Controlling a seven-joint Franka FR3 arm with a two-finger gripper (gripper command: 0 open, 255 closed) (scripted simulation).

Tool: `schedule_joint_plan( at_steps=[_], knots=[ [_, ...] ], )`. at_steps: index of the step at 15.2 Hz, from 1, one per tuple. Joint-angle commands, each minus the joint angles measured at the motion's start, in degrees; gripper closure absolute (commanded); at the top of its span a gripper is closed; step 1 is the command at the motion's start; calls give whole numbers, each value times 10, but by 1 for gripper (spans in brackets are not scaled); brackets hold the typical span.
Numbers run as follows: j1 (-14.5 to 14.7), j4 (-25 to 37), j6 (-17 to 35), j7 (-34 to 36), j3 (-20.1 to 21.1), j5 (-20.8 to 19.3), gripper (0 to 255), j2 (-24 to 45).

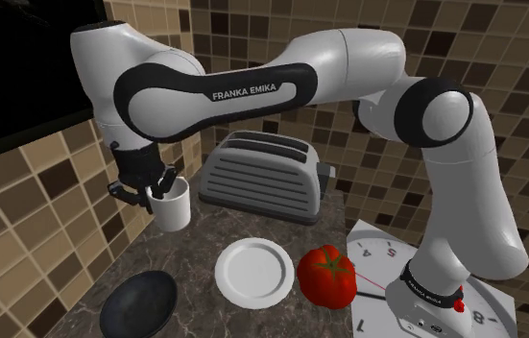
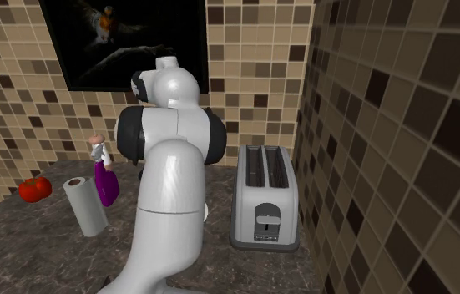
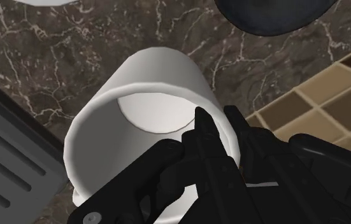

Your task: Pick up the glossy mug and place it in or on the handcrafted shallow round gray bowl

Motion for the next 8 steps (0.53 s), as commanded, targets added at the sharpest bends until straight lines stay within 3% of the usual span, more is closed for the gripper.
schedule_joint_plan(
  at_steps=[1, 8],
  knots=[
    [24, 24, -15, 21, 3, -5, 255, 12],
    [132, 189, -96, 82, 3, -33, 255, 99]
  ],
)
